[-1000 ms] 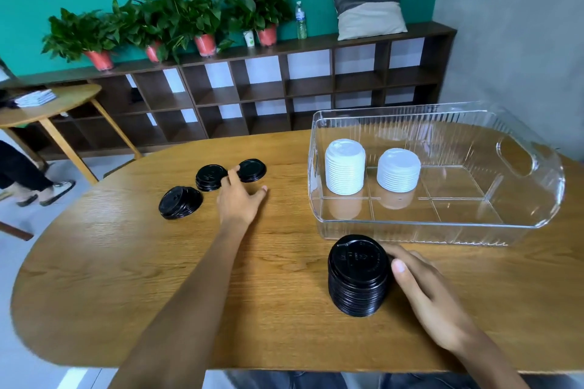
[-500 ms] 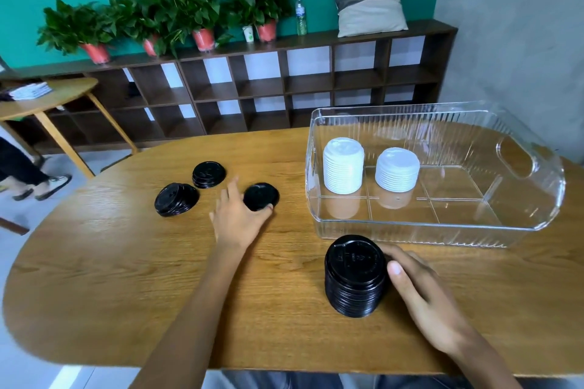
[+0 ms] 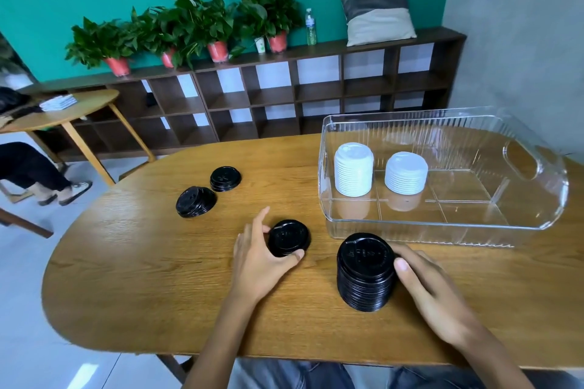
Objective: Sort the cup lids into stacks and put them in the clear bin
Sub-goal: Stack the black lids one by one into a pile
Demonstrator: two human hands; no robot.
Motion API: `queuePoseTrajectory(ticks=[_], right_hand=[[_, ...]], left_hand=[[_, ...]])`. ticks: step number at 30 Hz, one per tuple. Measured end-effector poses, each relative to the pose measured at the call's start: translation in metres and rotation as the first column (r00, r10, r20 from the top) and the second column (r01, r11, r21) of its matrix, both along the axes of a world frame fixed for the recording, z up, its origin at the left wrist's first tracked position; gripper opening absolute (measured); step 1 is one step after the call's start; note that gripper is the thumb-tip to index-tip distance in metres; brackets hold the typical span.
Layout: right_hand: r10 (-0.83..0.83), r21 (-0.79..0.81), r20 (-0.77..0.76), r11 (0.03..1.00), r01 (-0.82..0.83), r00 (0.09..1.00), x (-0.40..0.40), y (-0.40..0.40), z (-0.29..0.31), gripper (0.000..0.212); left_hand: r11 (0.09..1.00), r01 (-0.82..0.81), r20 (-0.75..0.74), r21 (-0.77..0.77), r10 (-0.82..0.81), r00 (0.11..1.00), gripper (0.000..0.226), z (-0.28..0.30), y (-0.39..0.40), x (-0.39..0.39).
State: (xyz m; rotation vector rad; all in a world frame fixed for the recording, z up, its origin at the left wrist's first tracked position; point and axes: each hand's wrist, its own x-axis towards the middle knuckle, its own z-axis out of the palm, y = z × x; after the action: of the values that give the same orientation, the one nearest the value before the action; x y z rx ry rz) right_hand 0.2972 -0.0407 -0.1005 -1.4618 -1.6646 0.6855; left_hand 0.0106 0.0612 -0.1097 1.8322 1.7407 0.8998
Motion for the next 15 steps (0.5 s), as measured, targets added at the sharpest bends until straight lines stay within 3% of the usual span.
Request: queuePoseTrajectory(ticks=[4,9,12,15], right_hand=[[-0.006,0.002,0.005,1.000,0.006,1.000,0.001,0.001,-0.002,0.042],[-0.007,-0.002,0.004,1.000,0.007,1.000,0.001,0.001,-0.002,0.047],[-0.009,-0.006,0.002,1.000,0.009,1.000,0.000,0.001,-0.001,0.046],[-0.007,-0.011,-0.006,1.000,0.007,1.000,0.000,0.000,0.001,0.045]], left_hand=[[0.997,0.079,-0.029,-0.021,-0.080,0.996,0.107,0.001,0.000,0.000],[0.995,0.099,0.103,0.015,-0.100,0.990,0.094,0.001,-0.002,-0.003],[0.993,0.081,0.271,0.087,-0.102,0.957,0.089,0.005,-0.008,-0.001],[0.966,0.129,0.522,0.223,-0.230,0.822,0.082,0.014,-0.024,0.008]])
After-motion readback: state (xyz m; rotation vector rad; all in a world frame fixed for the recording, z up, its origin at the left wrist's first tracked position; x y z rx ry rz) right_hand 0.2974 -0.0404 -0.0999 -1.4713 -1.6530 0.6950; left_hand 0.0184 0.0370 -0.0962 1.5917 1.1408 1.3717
